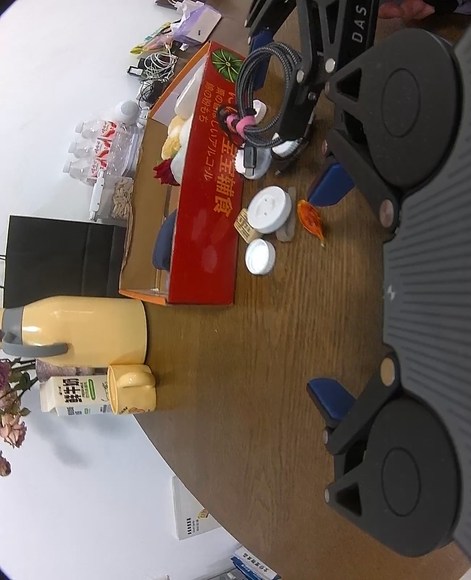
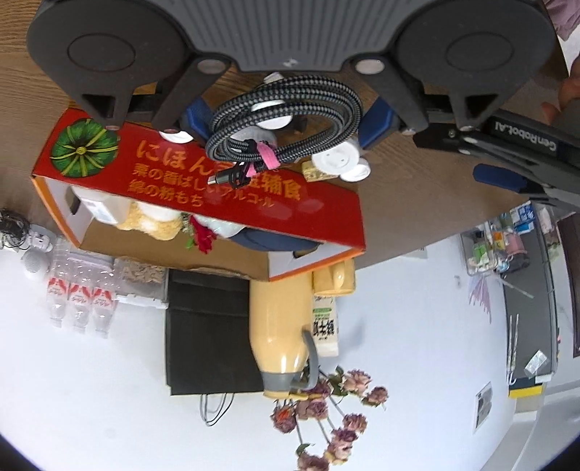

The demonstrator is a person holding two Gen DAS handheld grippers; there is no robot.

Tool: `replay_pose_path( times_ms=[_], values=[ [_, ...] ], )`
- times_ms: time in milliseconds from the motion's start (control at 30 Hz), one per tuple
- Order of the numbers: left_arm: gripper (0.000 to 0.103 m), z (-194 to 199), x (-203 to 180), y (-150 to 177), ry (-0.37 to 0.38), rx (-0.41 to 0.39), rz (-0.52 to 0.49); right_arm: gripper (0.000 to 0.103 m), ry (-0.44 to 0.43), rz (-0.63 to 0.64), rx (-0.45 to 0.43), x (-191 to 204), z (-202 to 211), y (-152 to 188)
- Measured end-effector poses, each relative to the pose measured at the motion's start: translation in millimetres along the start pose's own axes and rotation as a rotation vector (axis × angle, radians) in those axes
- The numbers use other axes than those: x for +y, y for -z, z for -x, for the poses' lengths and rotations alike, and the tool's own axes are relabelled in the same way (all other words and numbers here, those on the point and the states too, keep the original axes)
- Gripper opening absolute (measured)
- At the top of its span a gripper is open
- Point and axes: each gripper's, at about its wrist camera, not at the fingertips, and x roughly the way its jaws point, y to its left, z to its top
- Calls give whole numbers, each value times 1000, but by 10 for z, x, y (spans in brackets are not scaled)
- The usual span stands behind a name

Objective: Organize objects
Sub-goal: 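Grasp the round white lid with the left gripper while the right gripper grasps the braided cable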

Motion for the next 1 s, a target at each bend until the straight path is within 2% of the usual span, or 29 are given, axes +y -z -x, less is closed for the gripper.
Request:
replay_pose_path(
  times_ms=[267,500,700,767,1000],
  values=[
    [103,-190,-314,-189,1,-30,-56,82,64,-8,-65,-202,210,50],
    [103,-432,-633,-222,-34,-50,-141,82,107,-26,-86,-347,311,85],
    [87,-497,-708,-184,-35,-51,-161,82,105,-15,-92,-347,317,94],
    [75,-505,-682,-188,-36,-46,-145,82,100,-12,-95,-341,322,96],
    [61,-541,-681,-171,-11,-30,-140,82,91,-8,-97,-321,326,93]
  ],
)
